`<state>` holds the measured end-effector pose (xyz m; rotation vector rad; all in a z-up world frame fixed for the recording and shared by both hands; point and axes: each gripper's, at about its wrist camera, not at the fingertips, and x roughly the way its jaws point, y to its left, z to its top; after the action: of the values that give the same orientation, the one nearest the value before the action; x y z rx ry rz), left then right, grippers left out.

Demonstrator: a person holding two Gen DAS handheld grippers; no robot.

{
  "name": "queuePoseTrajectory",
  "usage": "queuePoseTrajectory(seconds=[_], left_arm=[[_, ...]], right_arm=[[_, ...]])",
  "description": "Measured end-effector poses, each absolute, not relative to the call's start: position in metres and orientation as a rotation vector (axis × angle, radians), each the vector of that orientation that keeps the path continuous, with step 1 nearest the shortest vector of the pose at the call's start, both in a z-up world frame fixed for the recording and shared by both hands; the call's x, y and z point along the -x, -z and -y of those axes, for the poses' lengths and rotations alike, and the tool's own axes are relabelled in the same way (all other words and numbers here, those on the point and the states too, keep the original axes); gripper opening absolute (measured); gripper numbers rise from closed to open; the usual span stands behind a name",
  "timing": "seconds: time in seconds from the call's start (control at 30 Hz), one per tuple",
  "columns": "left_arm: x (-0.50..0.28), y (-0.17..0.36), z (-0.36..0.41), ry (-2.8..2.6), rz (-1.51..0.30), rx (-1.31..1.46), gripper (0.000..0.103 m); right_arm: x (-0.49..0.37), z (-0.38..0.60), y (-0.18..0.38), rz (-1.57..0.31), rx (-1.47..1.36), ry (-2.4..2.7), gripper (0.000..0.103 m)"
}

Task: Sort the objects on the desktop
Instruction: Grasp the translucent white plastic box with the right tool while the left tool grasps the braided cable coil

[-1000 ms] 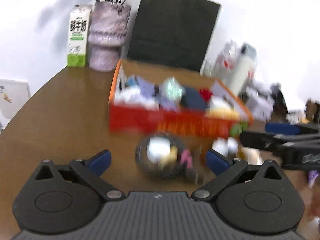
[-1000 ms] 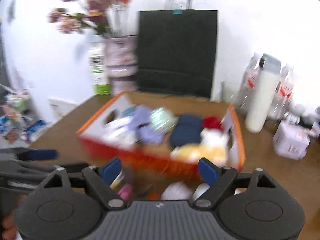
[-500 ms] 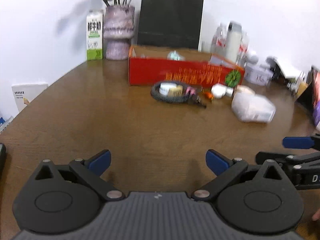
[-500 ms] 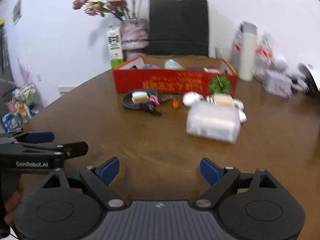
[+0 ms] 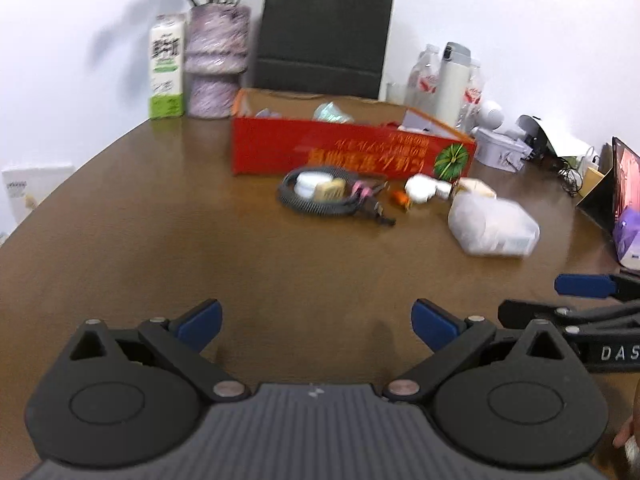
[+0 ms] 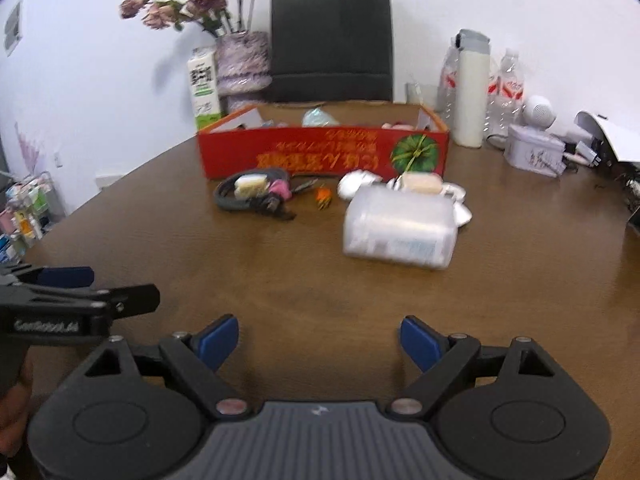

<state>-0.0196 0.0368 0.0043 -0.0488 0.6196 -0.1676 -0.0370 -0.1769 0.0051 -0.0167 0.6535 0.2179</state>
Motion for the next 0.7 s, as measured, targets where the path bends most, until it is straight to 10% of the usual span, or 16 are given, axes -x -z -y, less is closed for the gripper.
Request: queuePoseTrajectory(seconds=[0.43,0.6,0.7], left_arm=[[-0.109,-0.014,-0.028,0.226,-0.563,0.013,0.090],[-0.134,-0.008,-0.066,0.153,-0.658,0.144,0.068],[-0.145,0.000,-0.061,0.121,-0.707,0.058,0.039]], right_arm=[[-0.068,0.186,0.003,-0.688,0.032,-0.056,0.089],[-0.074,0.188,0.012,-0.703,-0.003,-0.088,0.088],[-0.074,0.188,0.015,-0.716,-0.008,-0.095,0.086]])
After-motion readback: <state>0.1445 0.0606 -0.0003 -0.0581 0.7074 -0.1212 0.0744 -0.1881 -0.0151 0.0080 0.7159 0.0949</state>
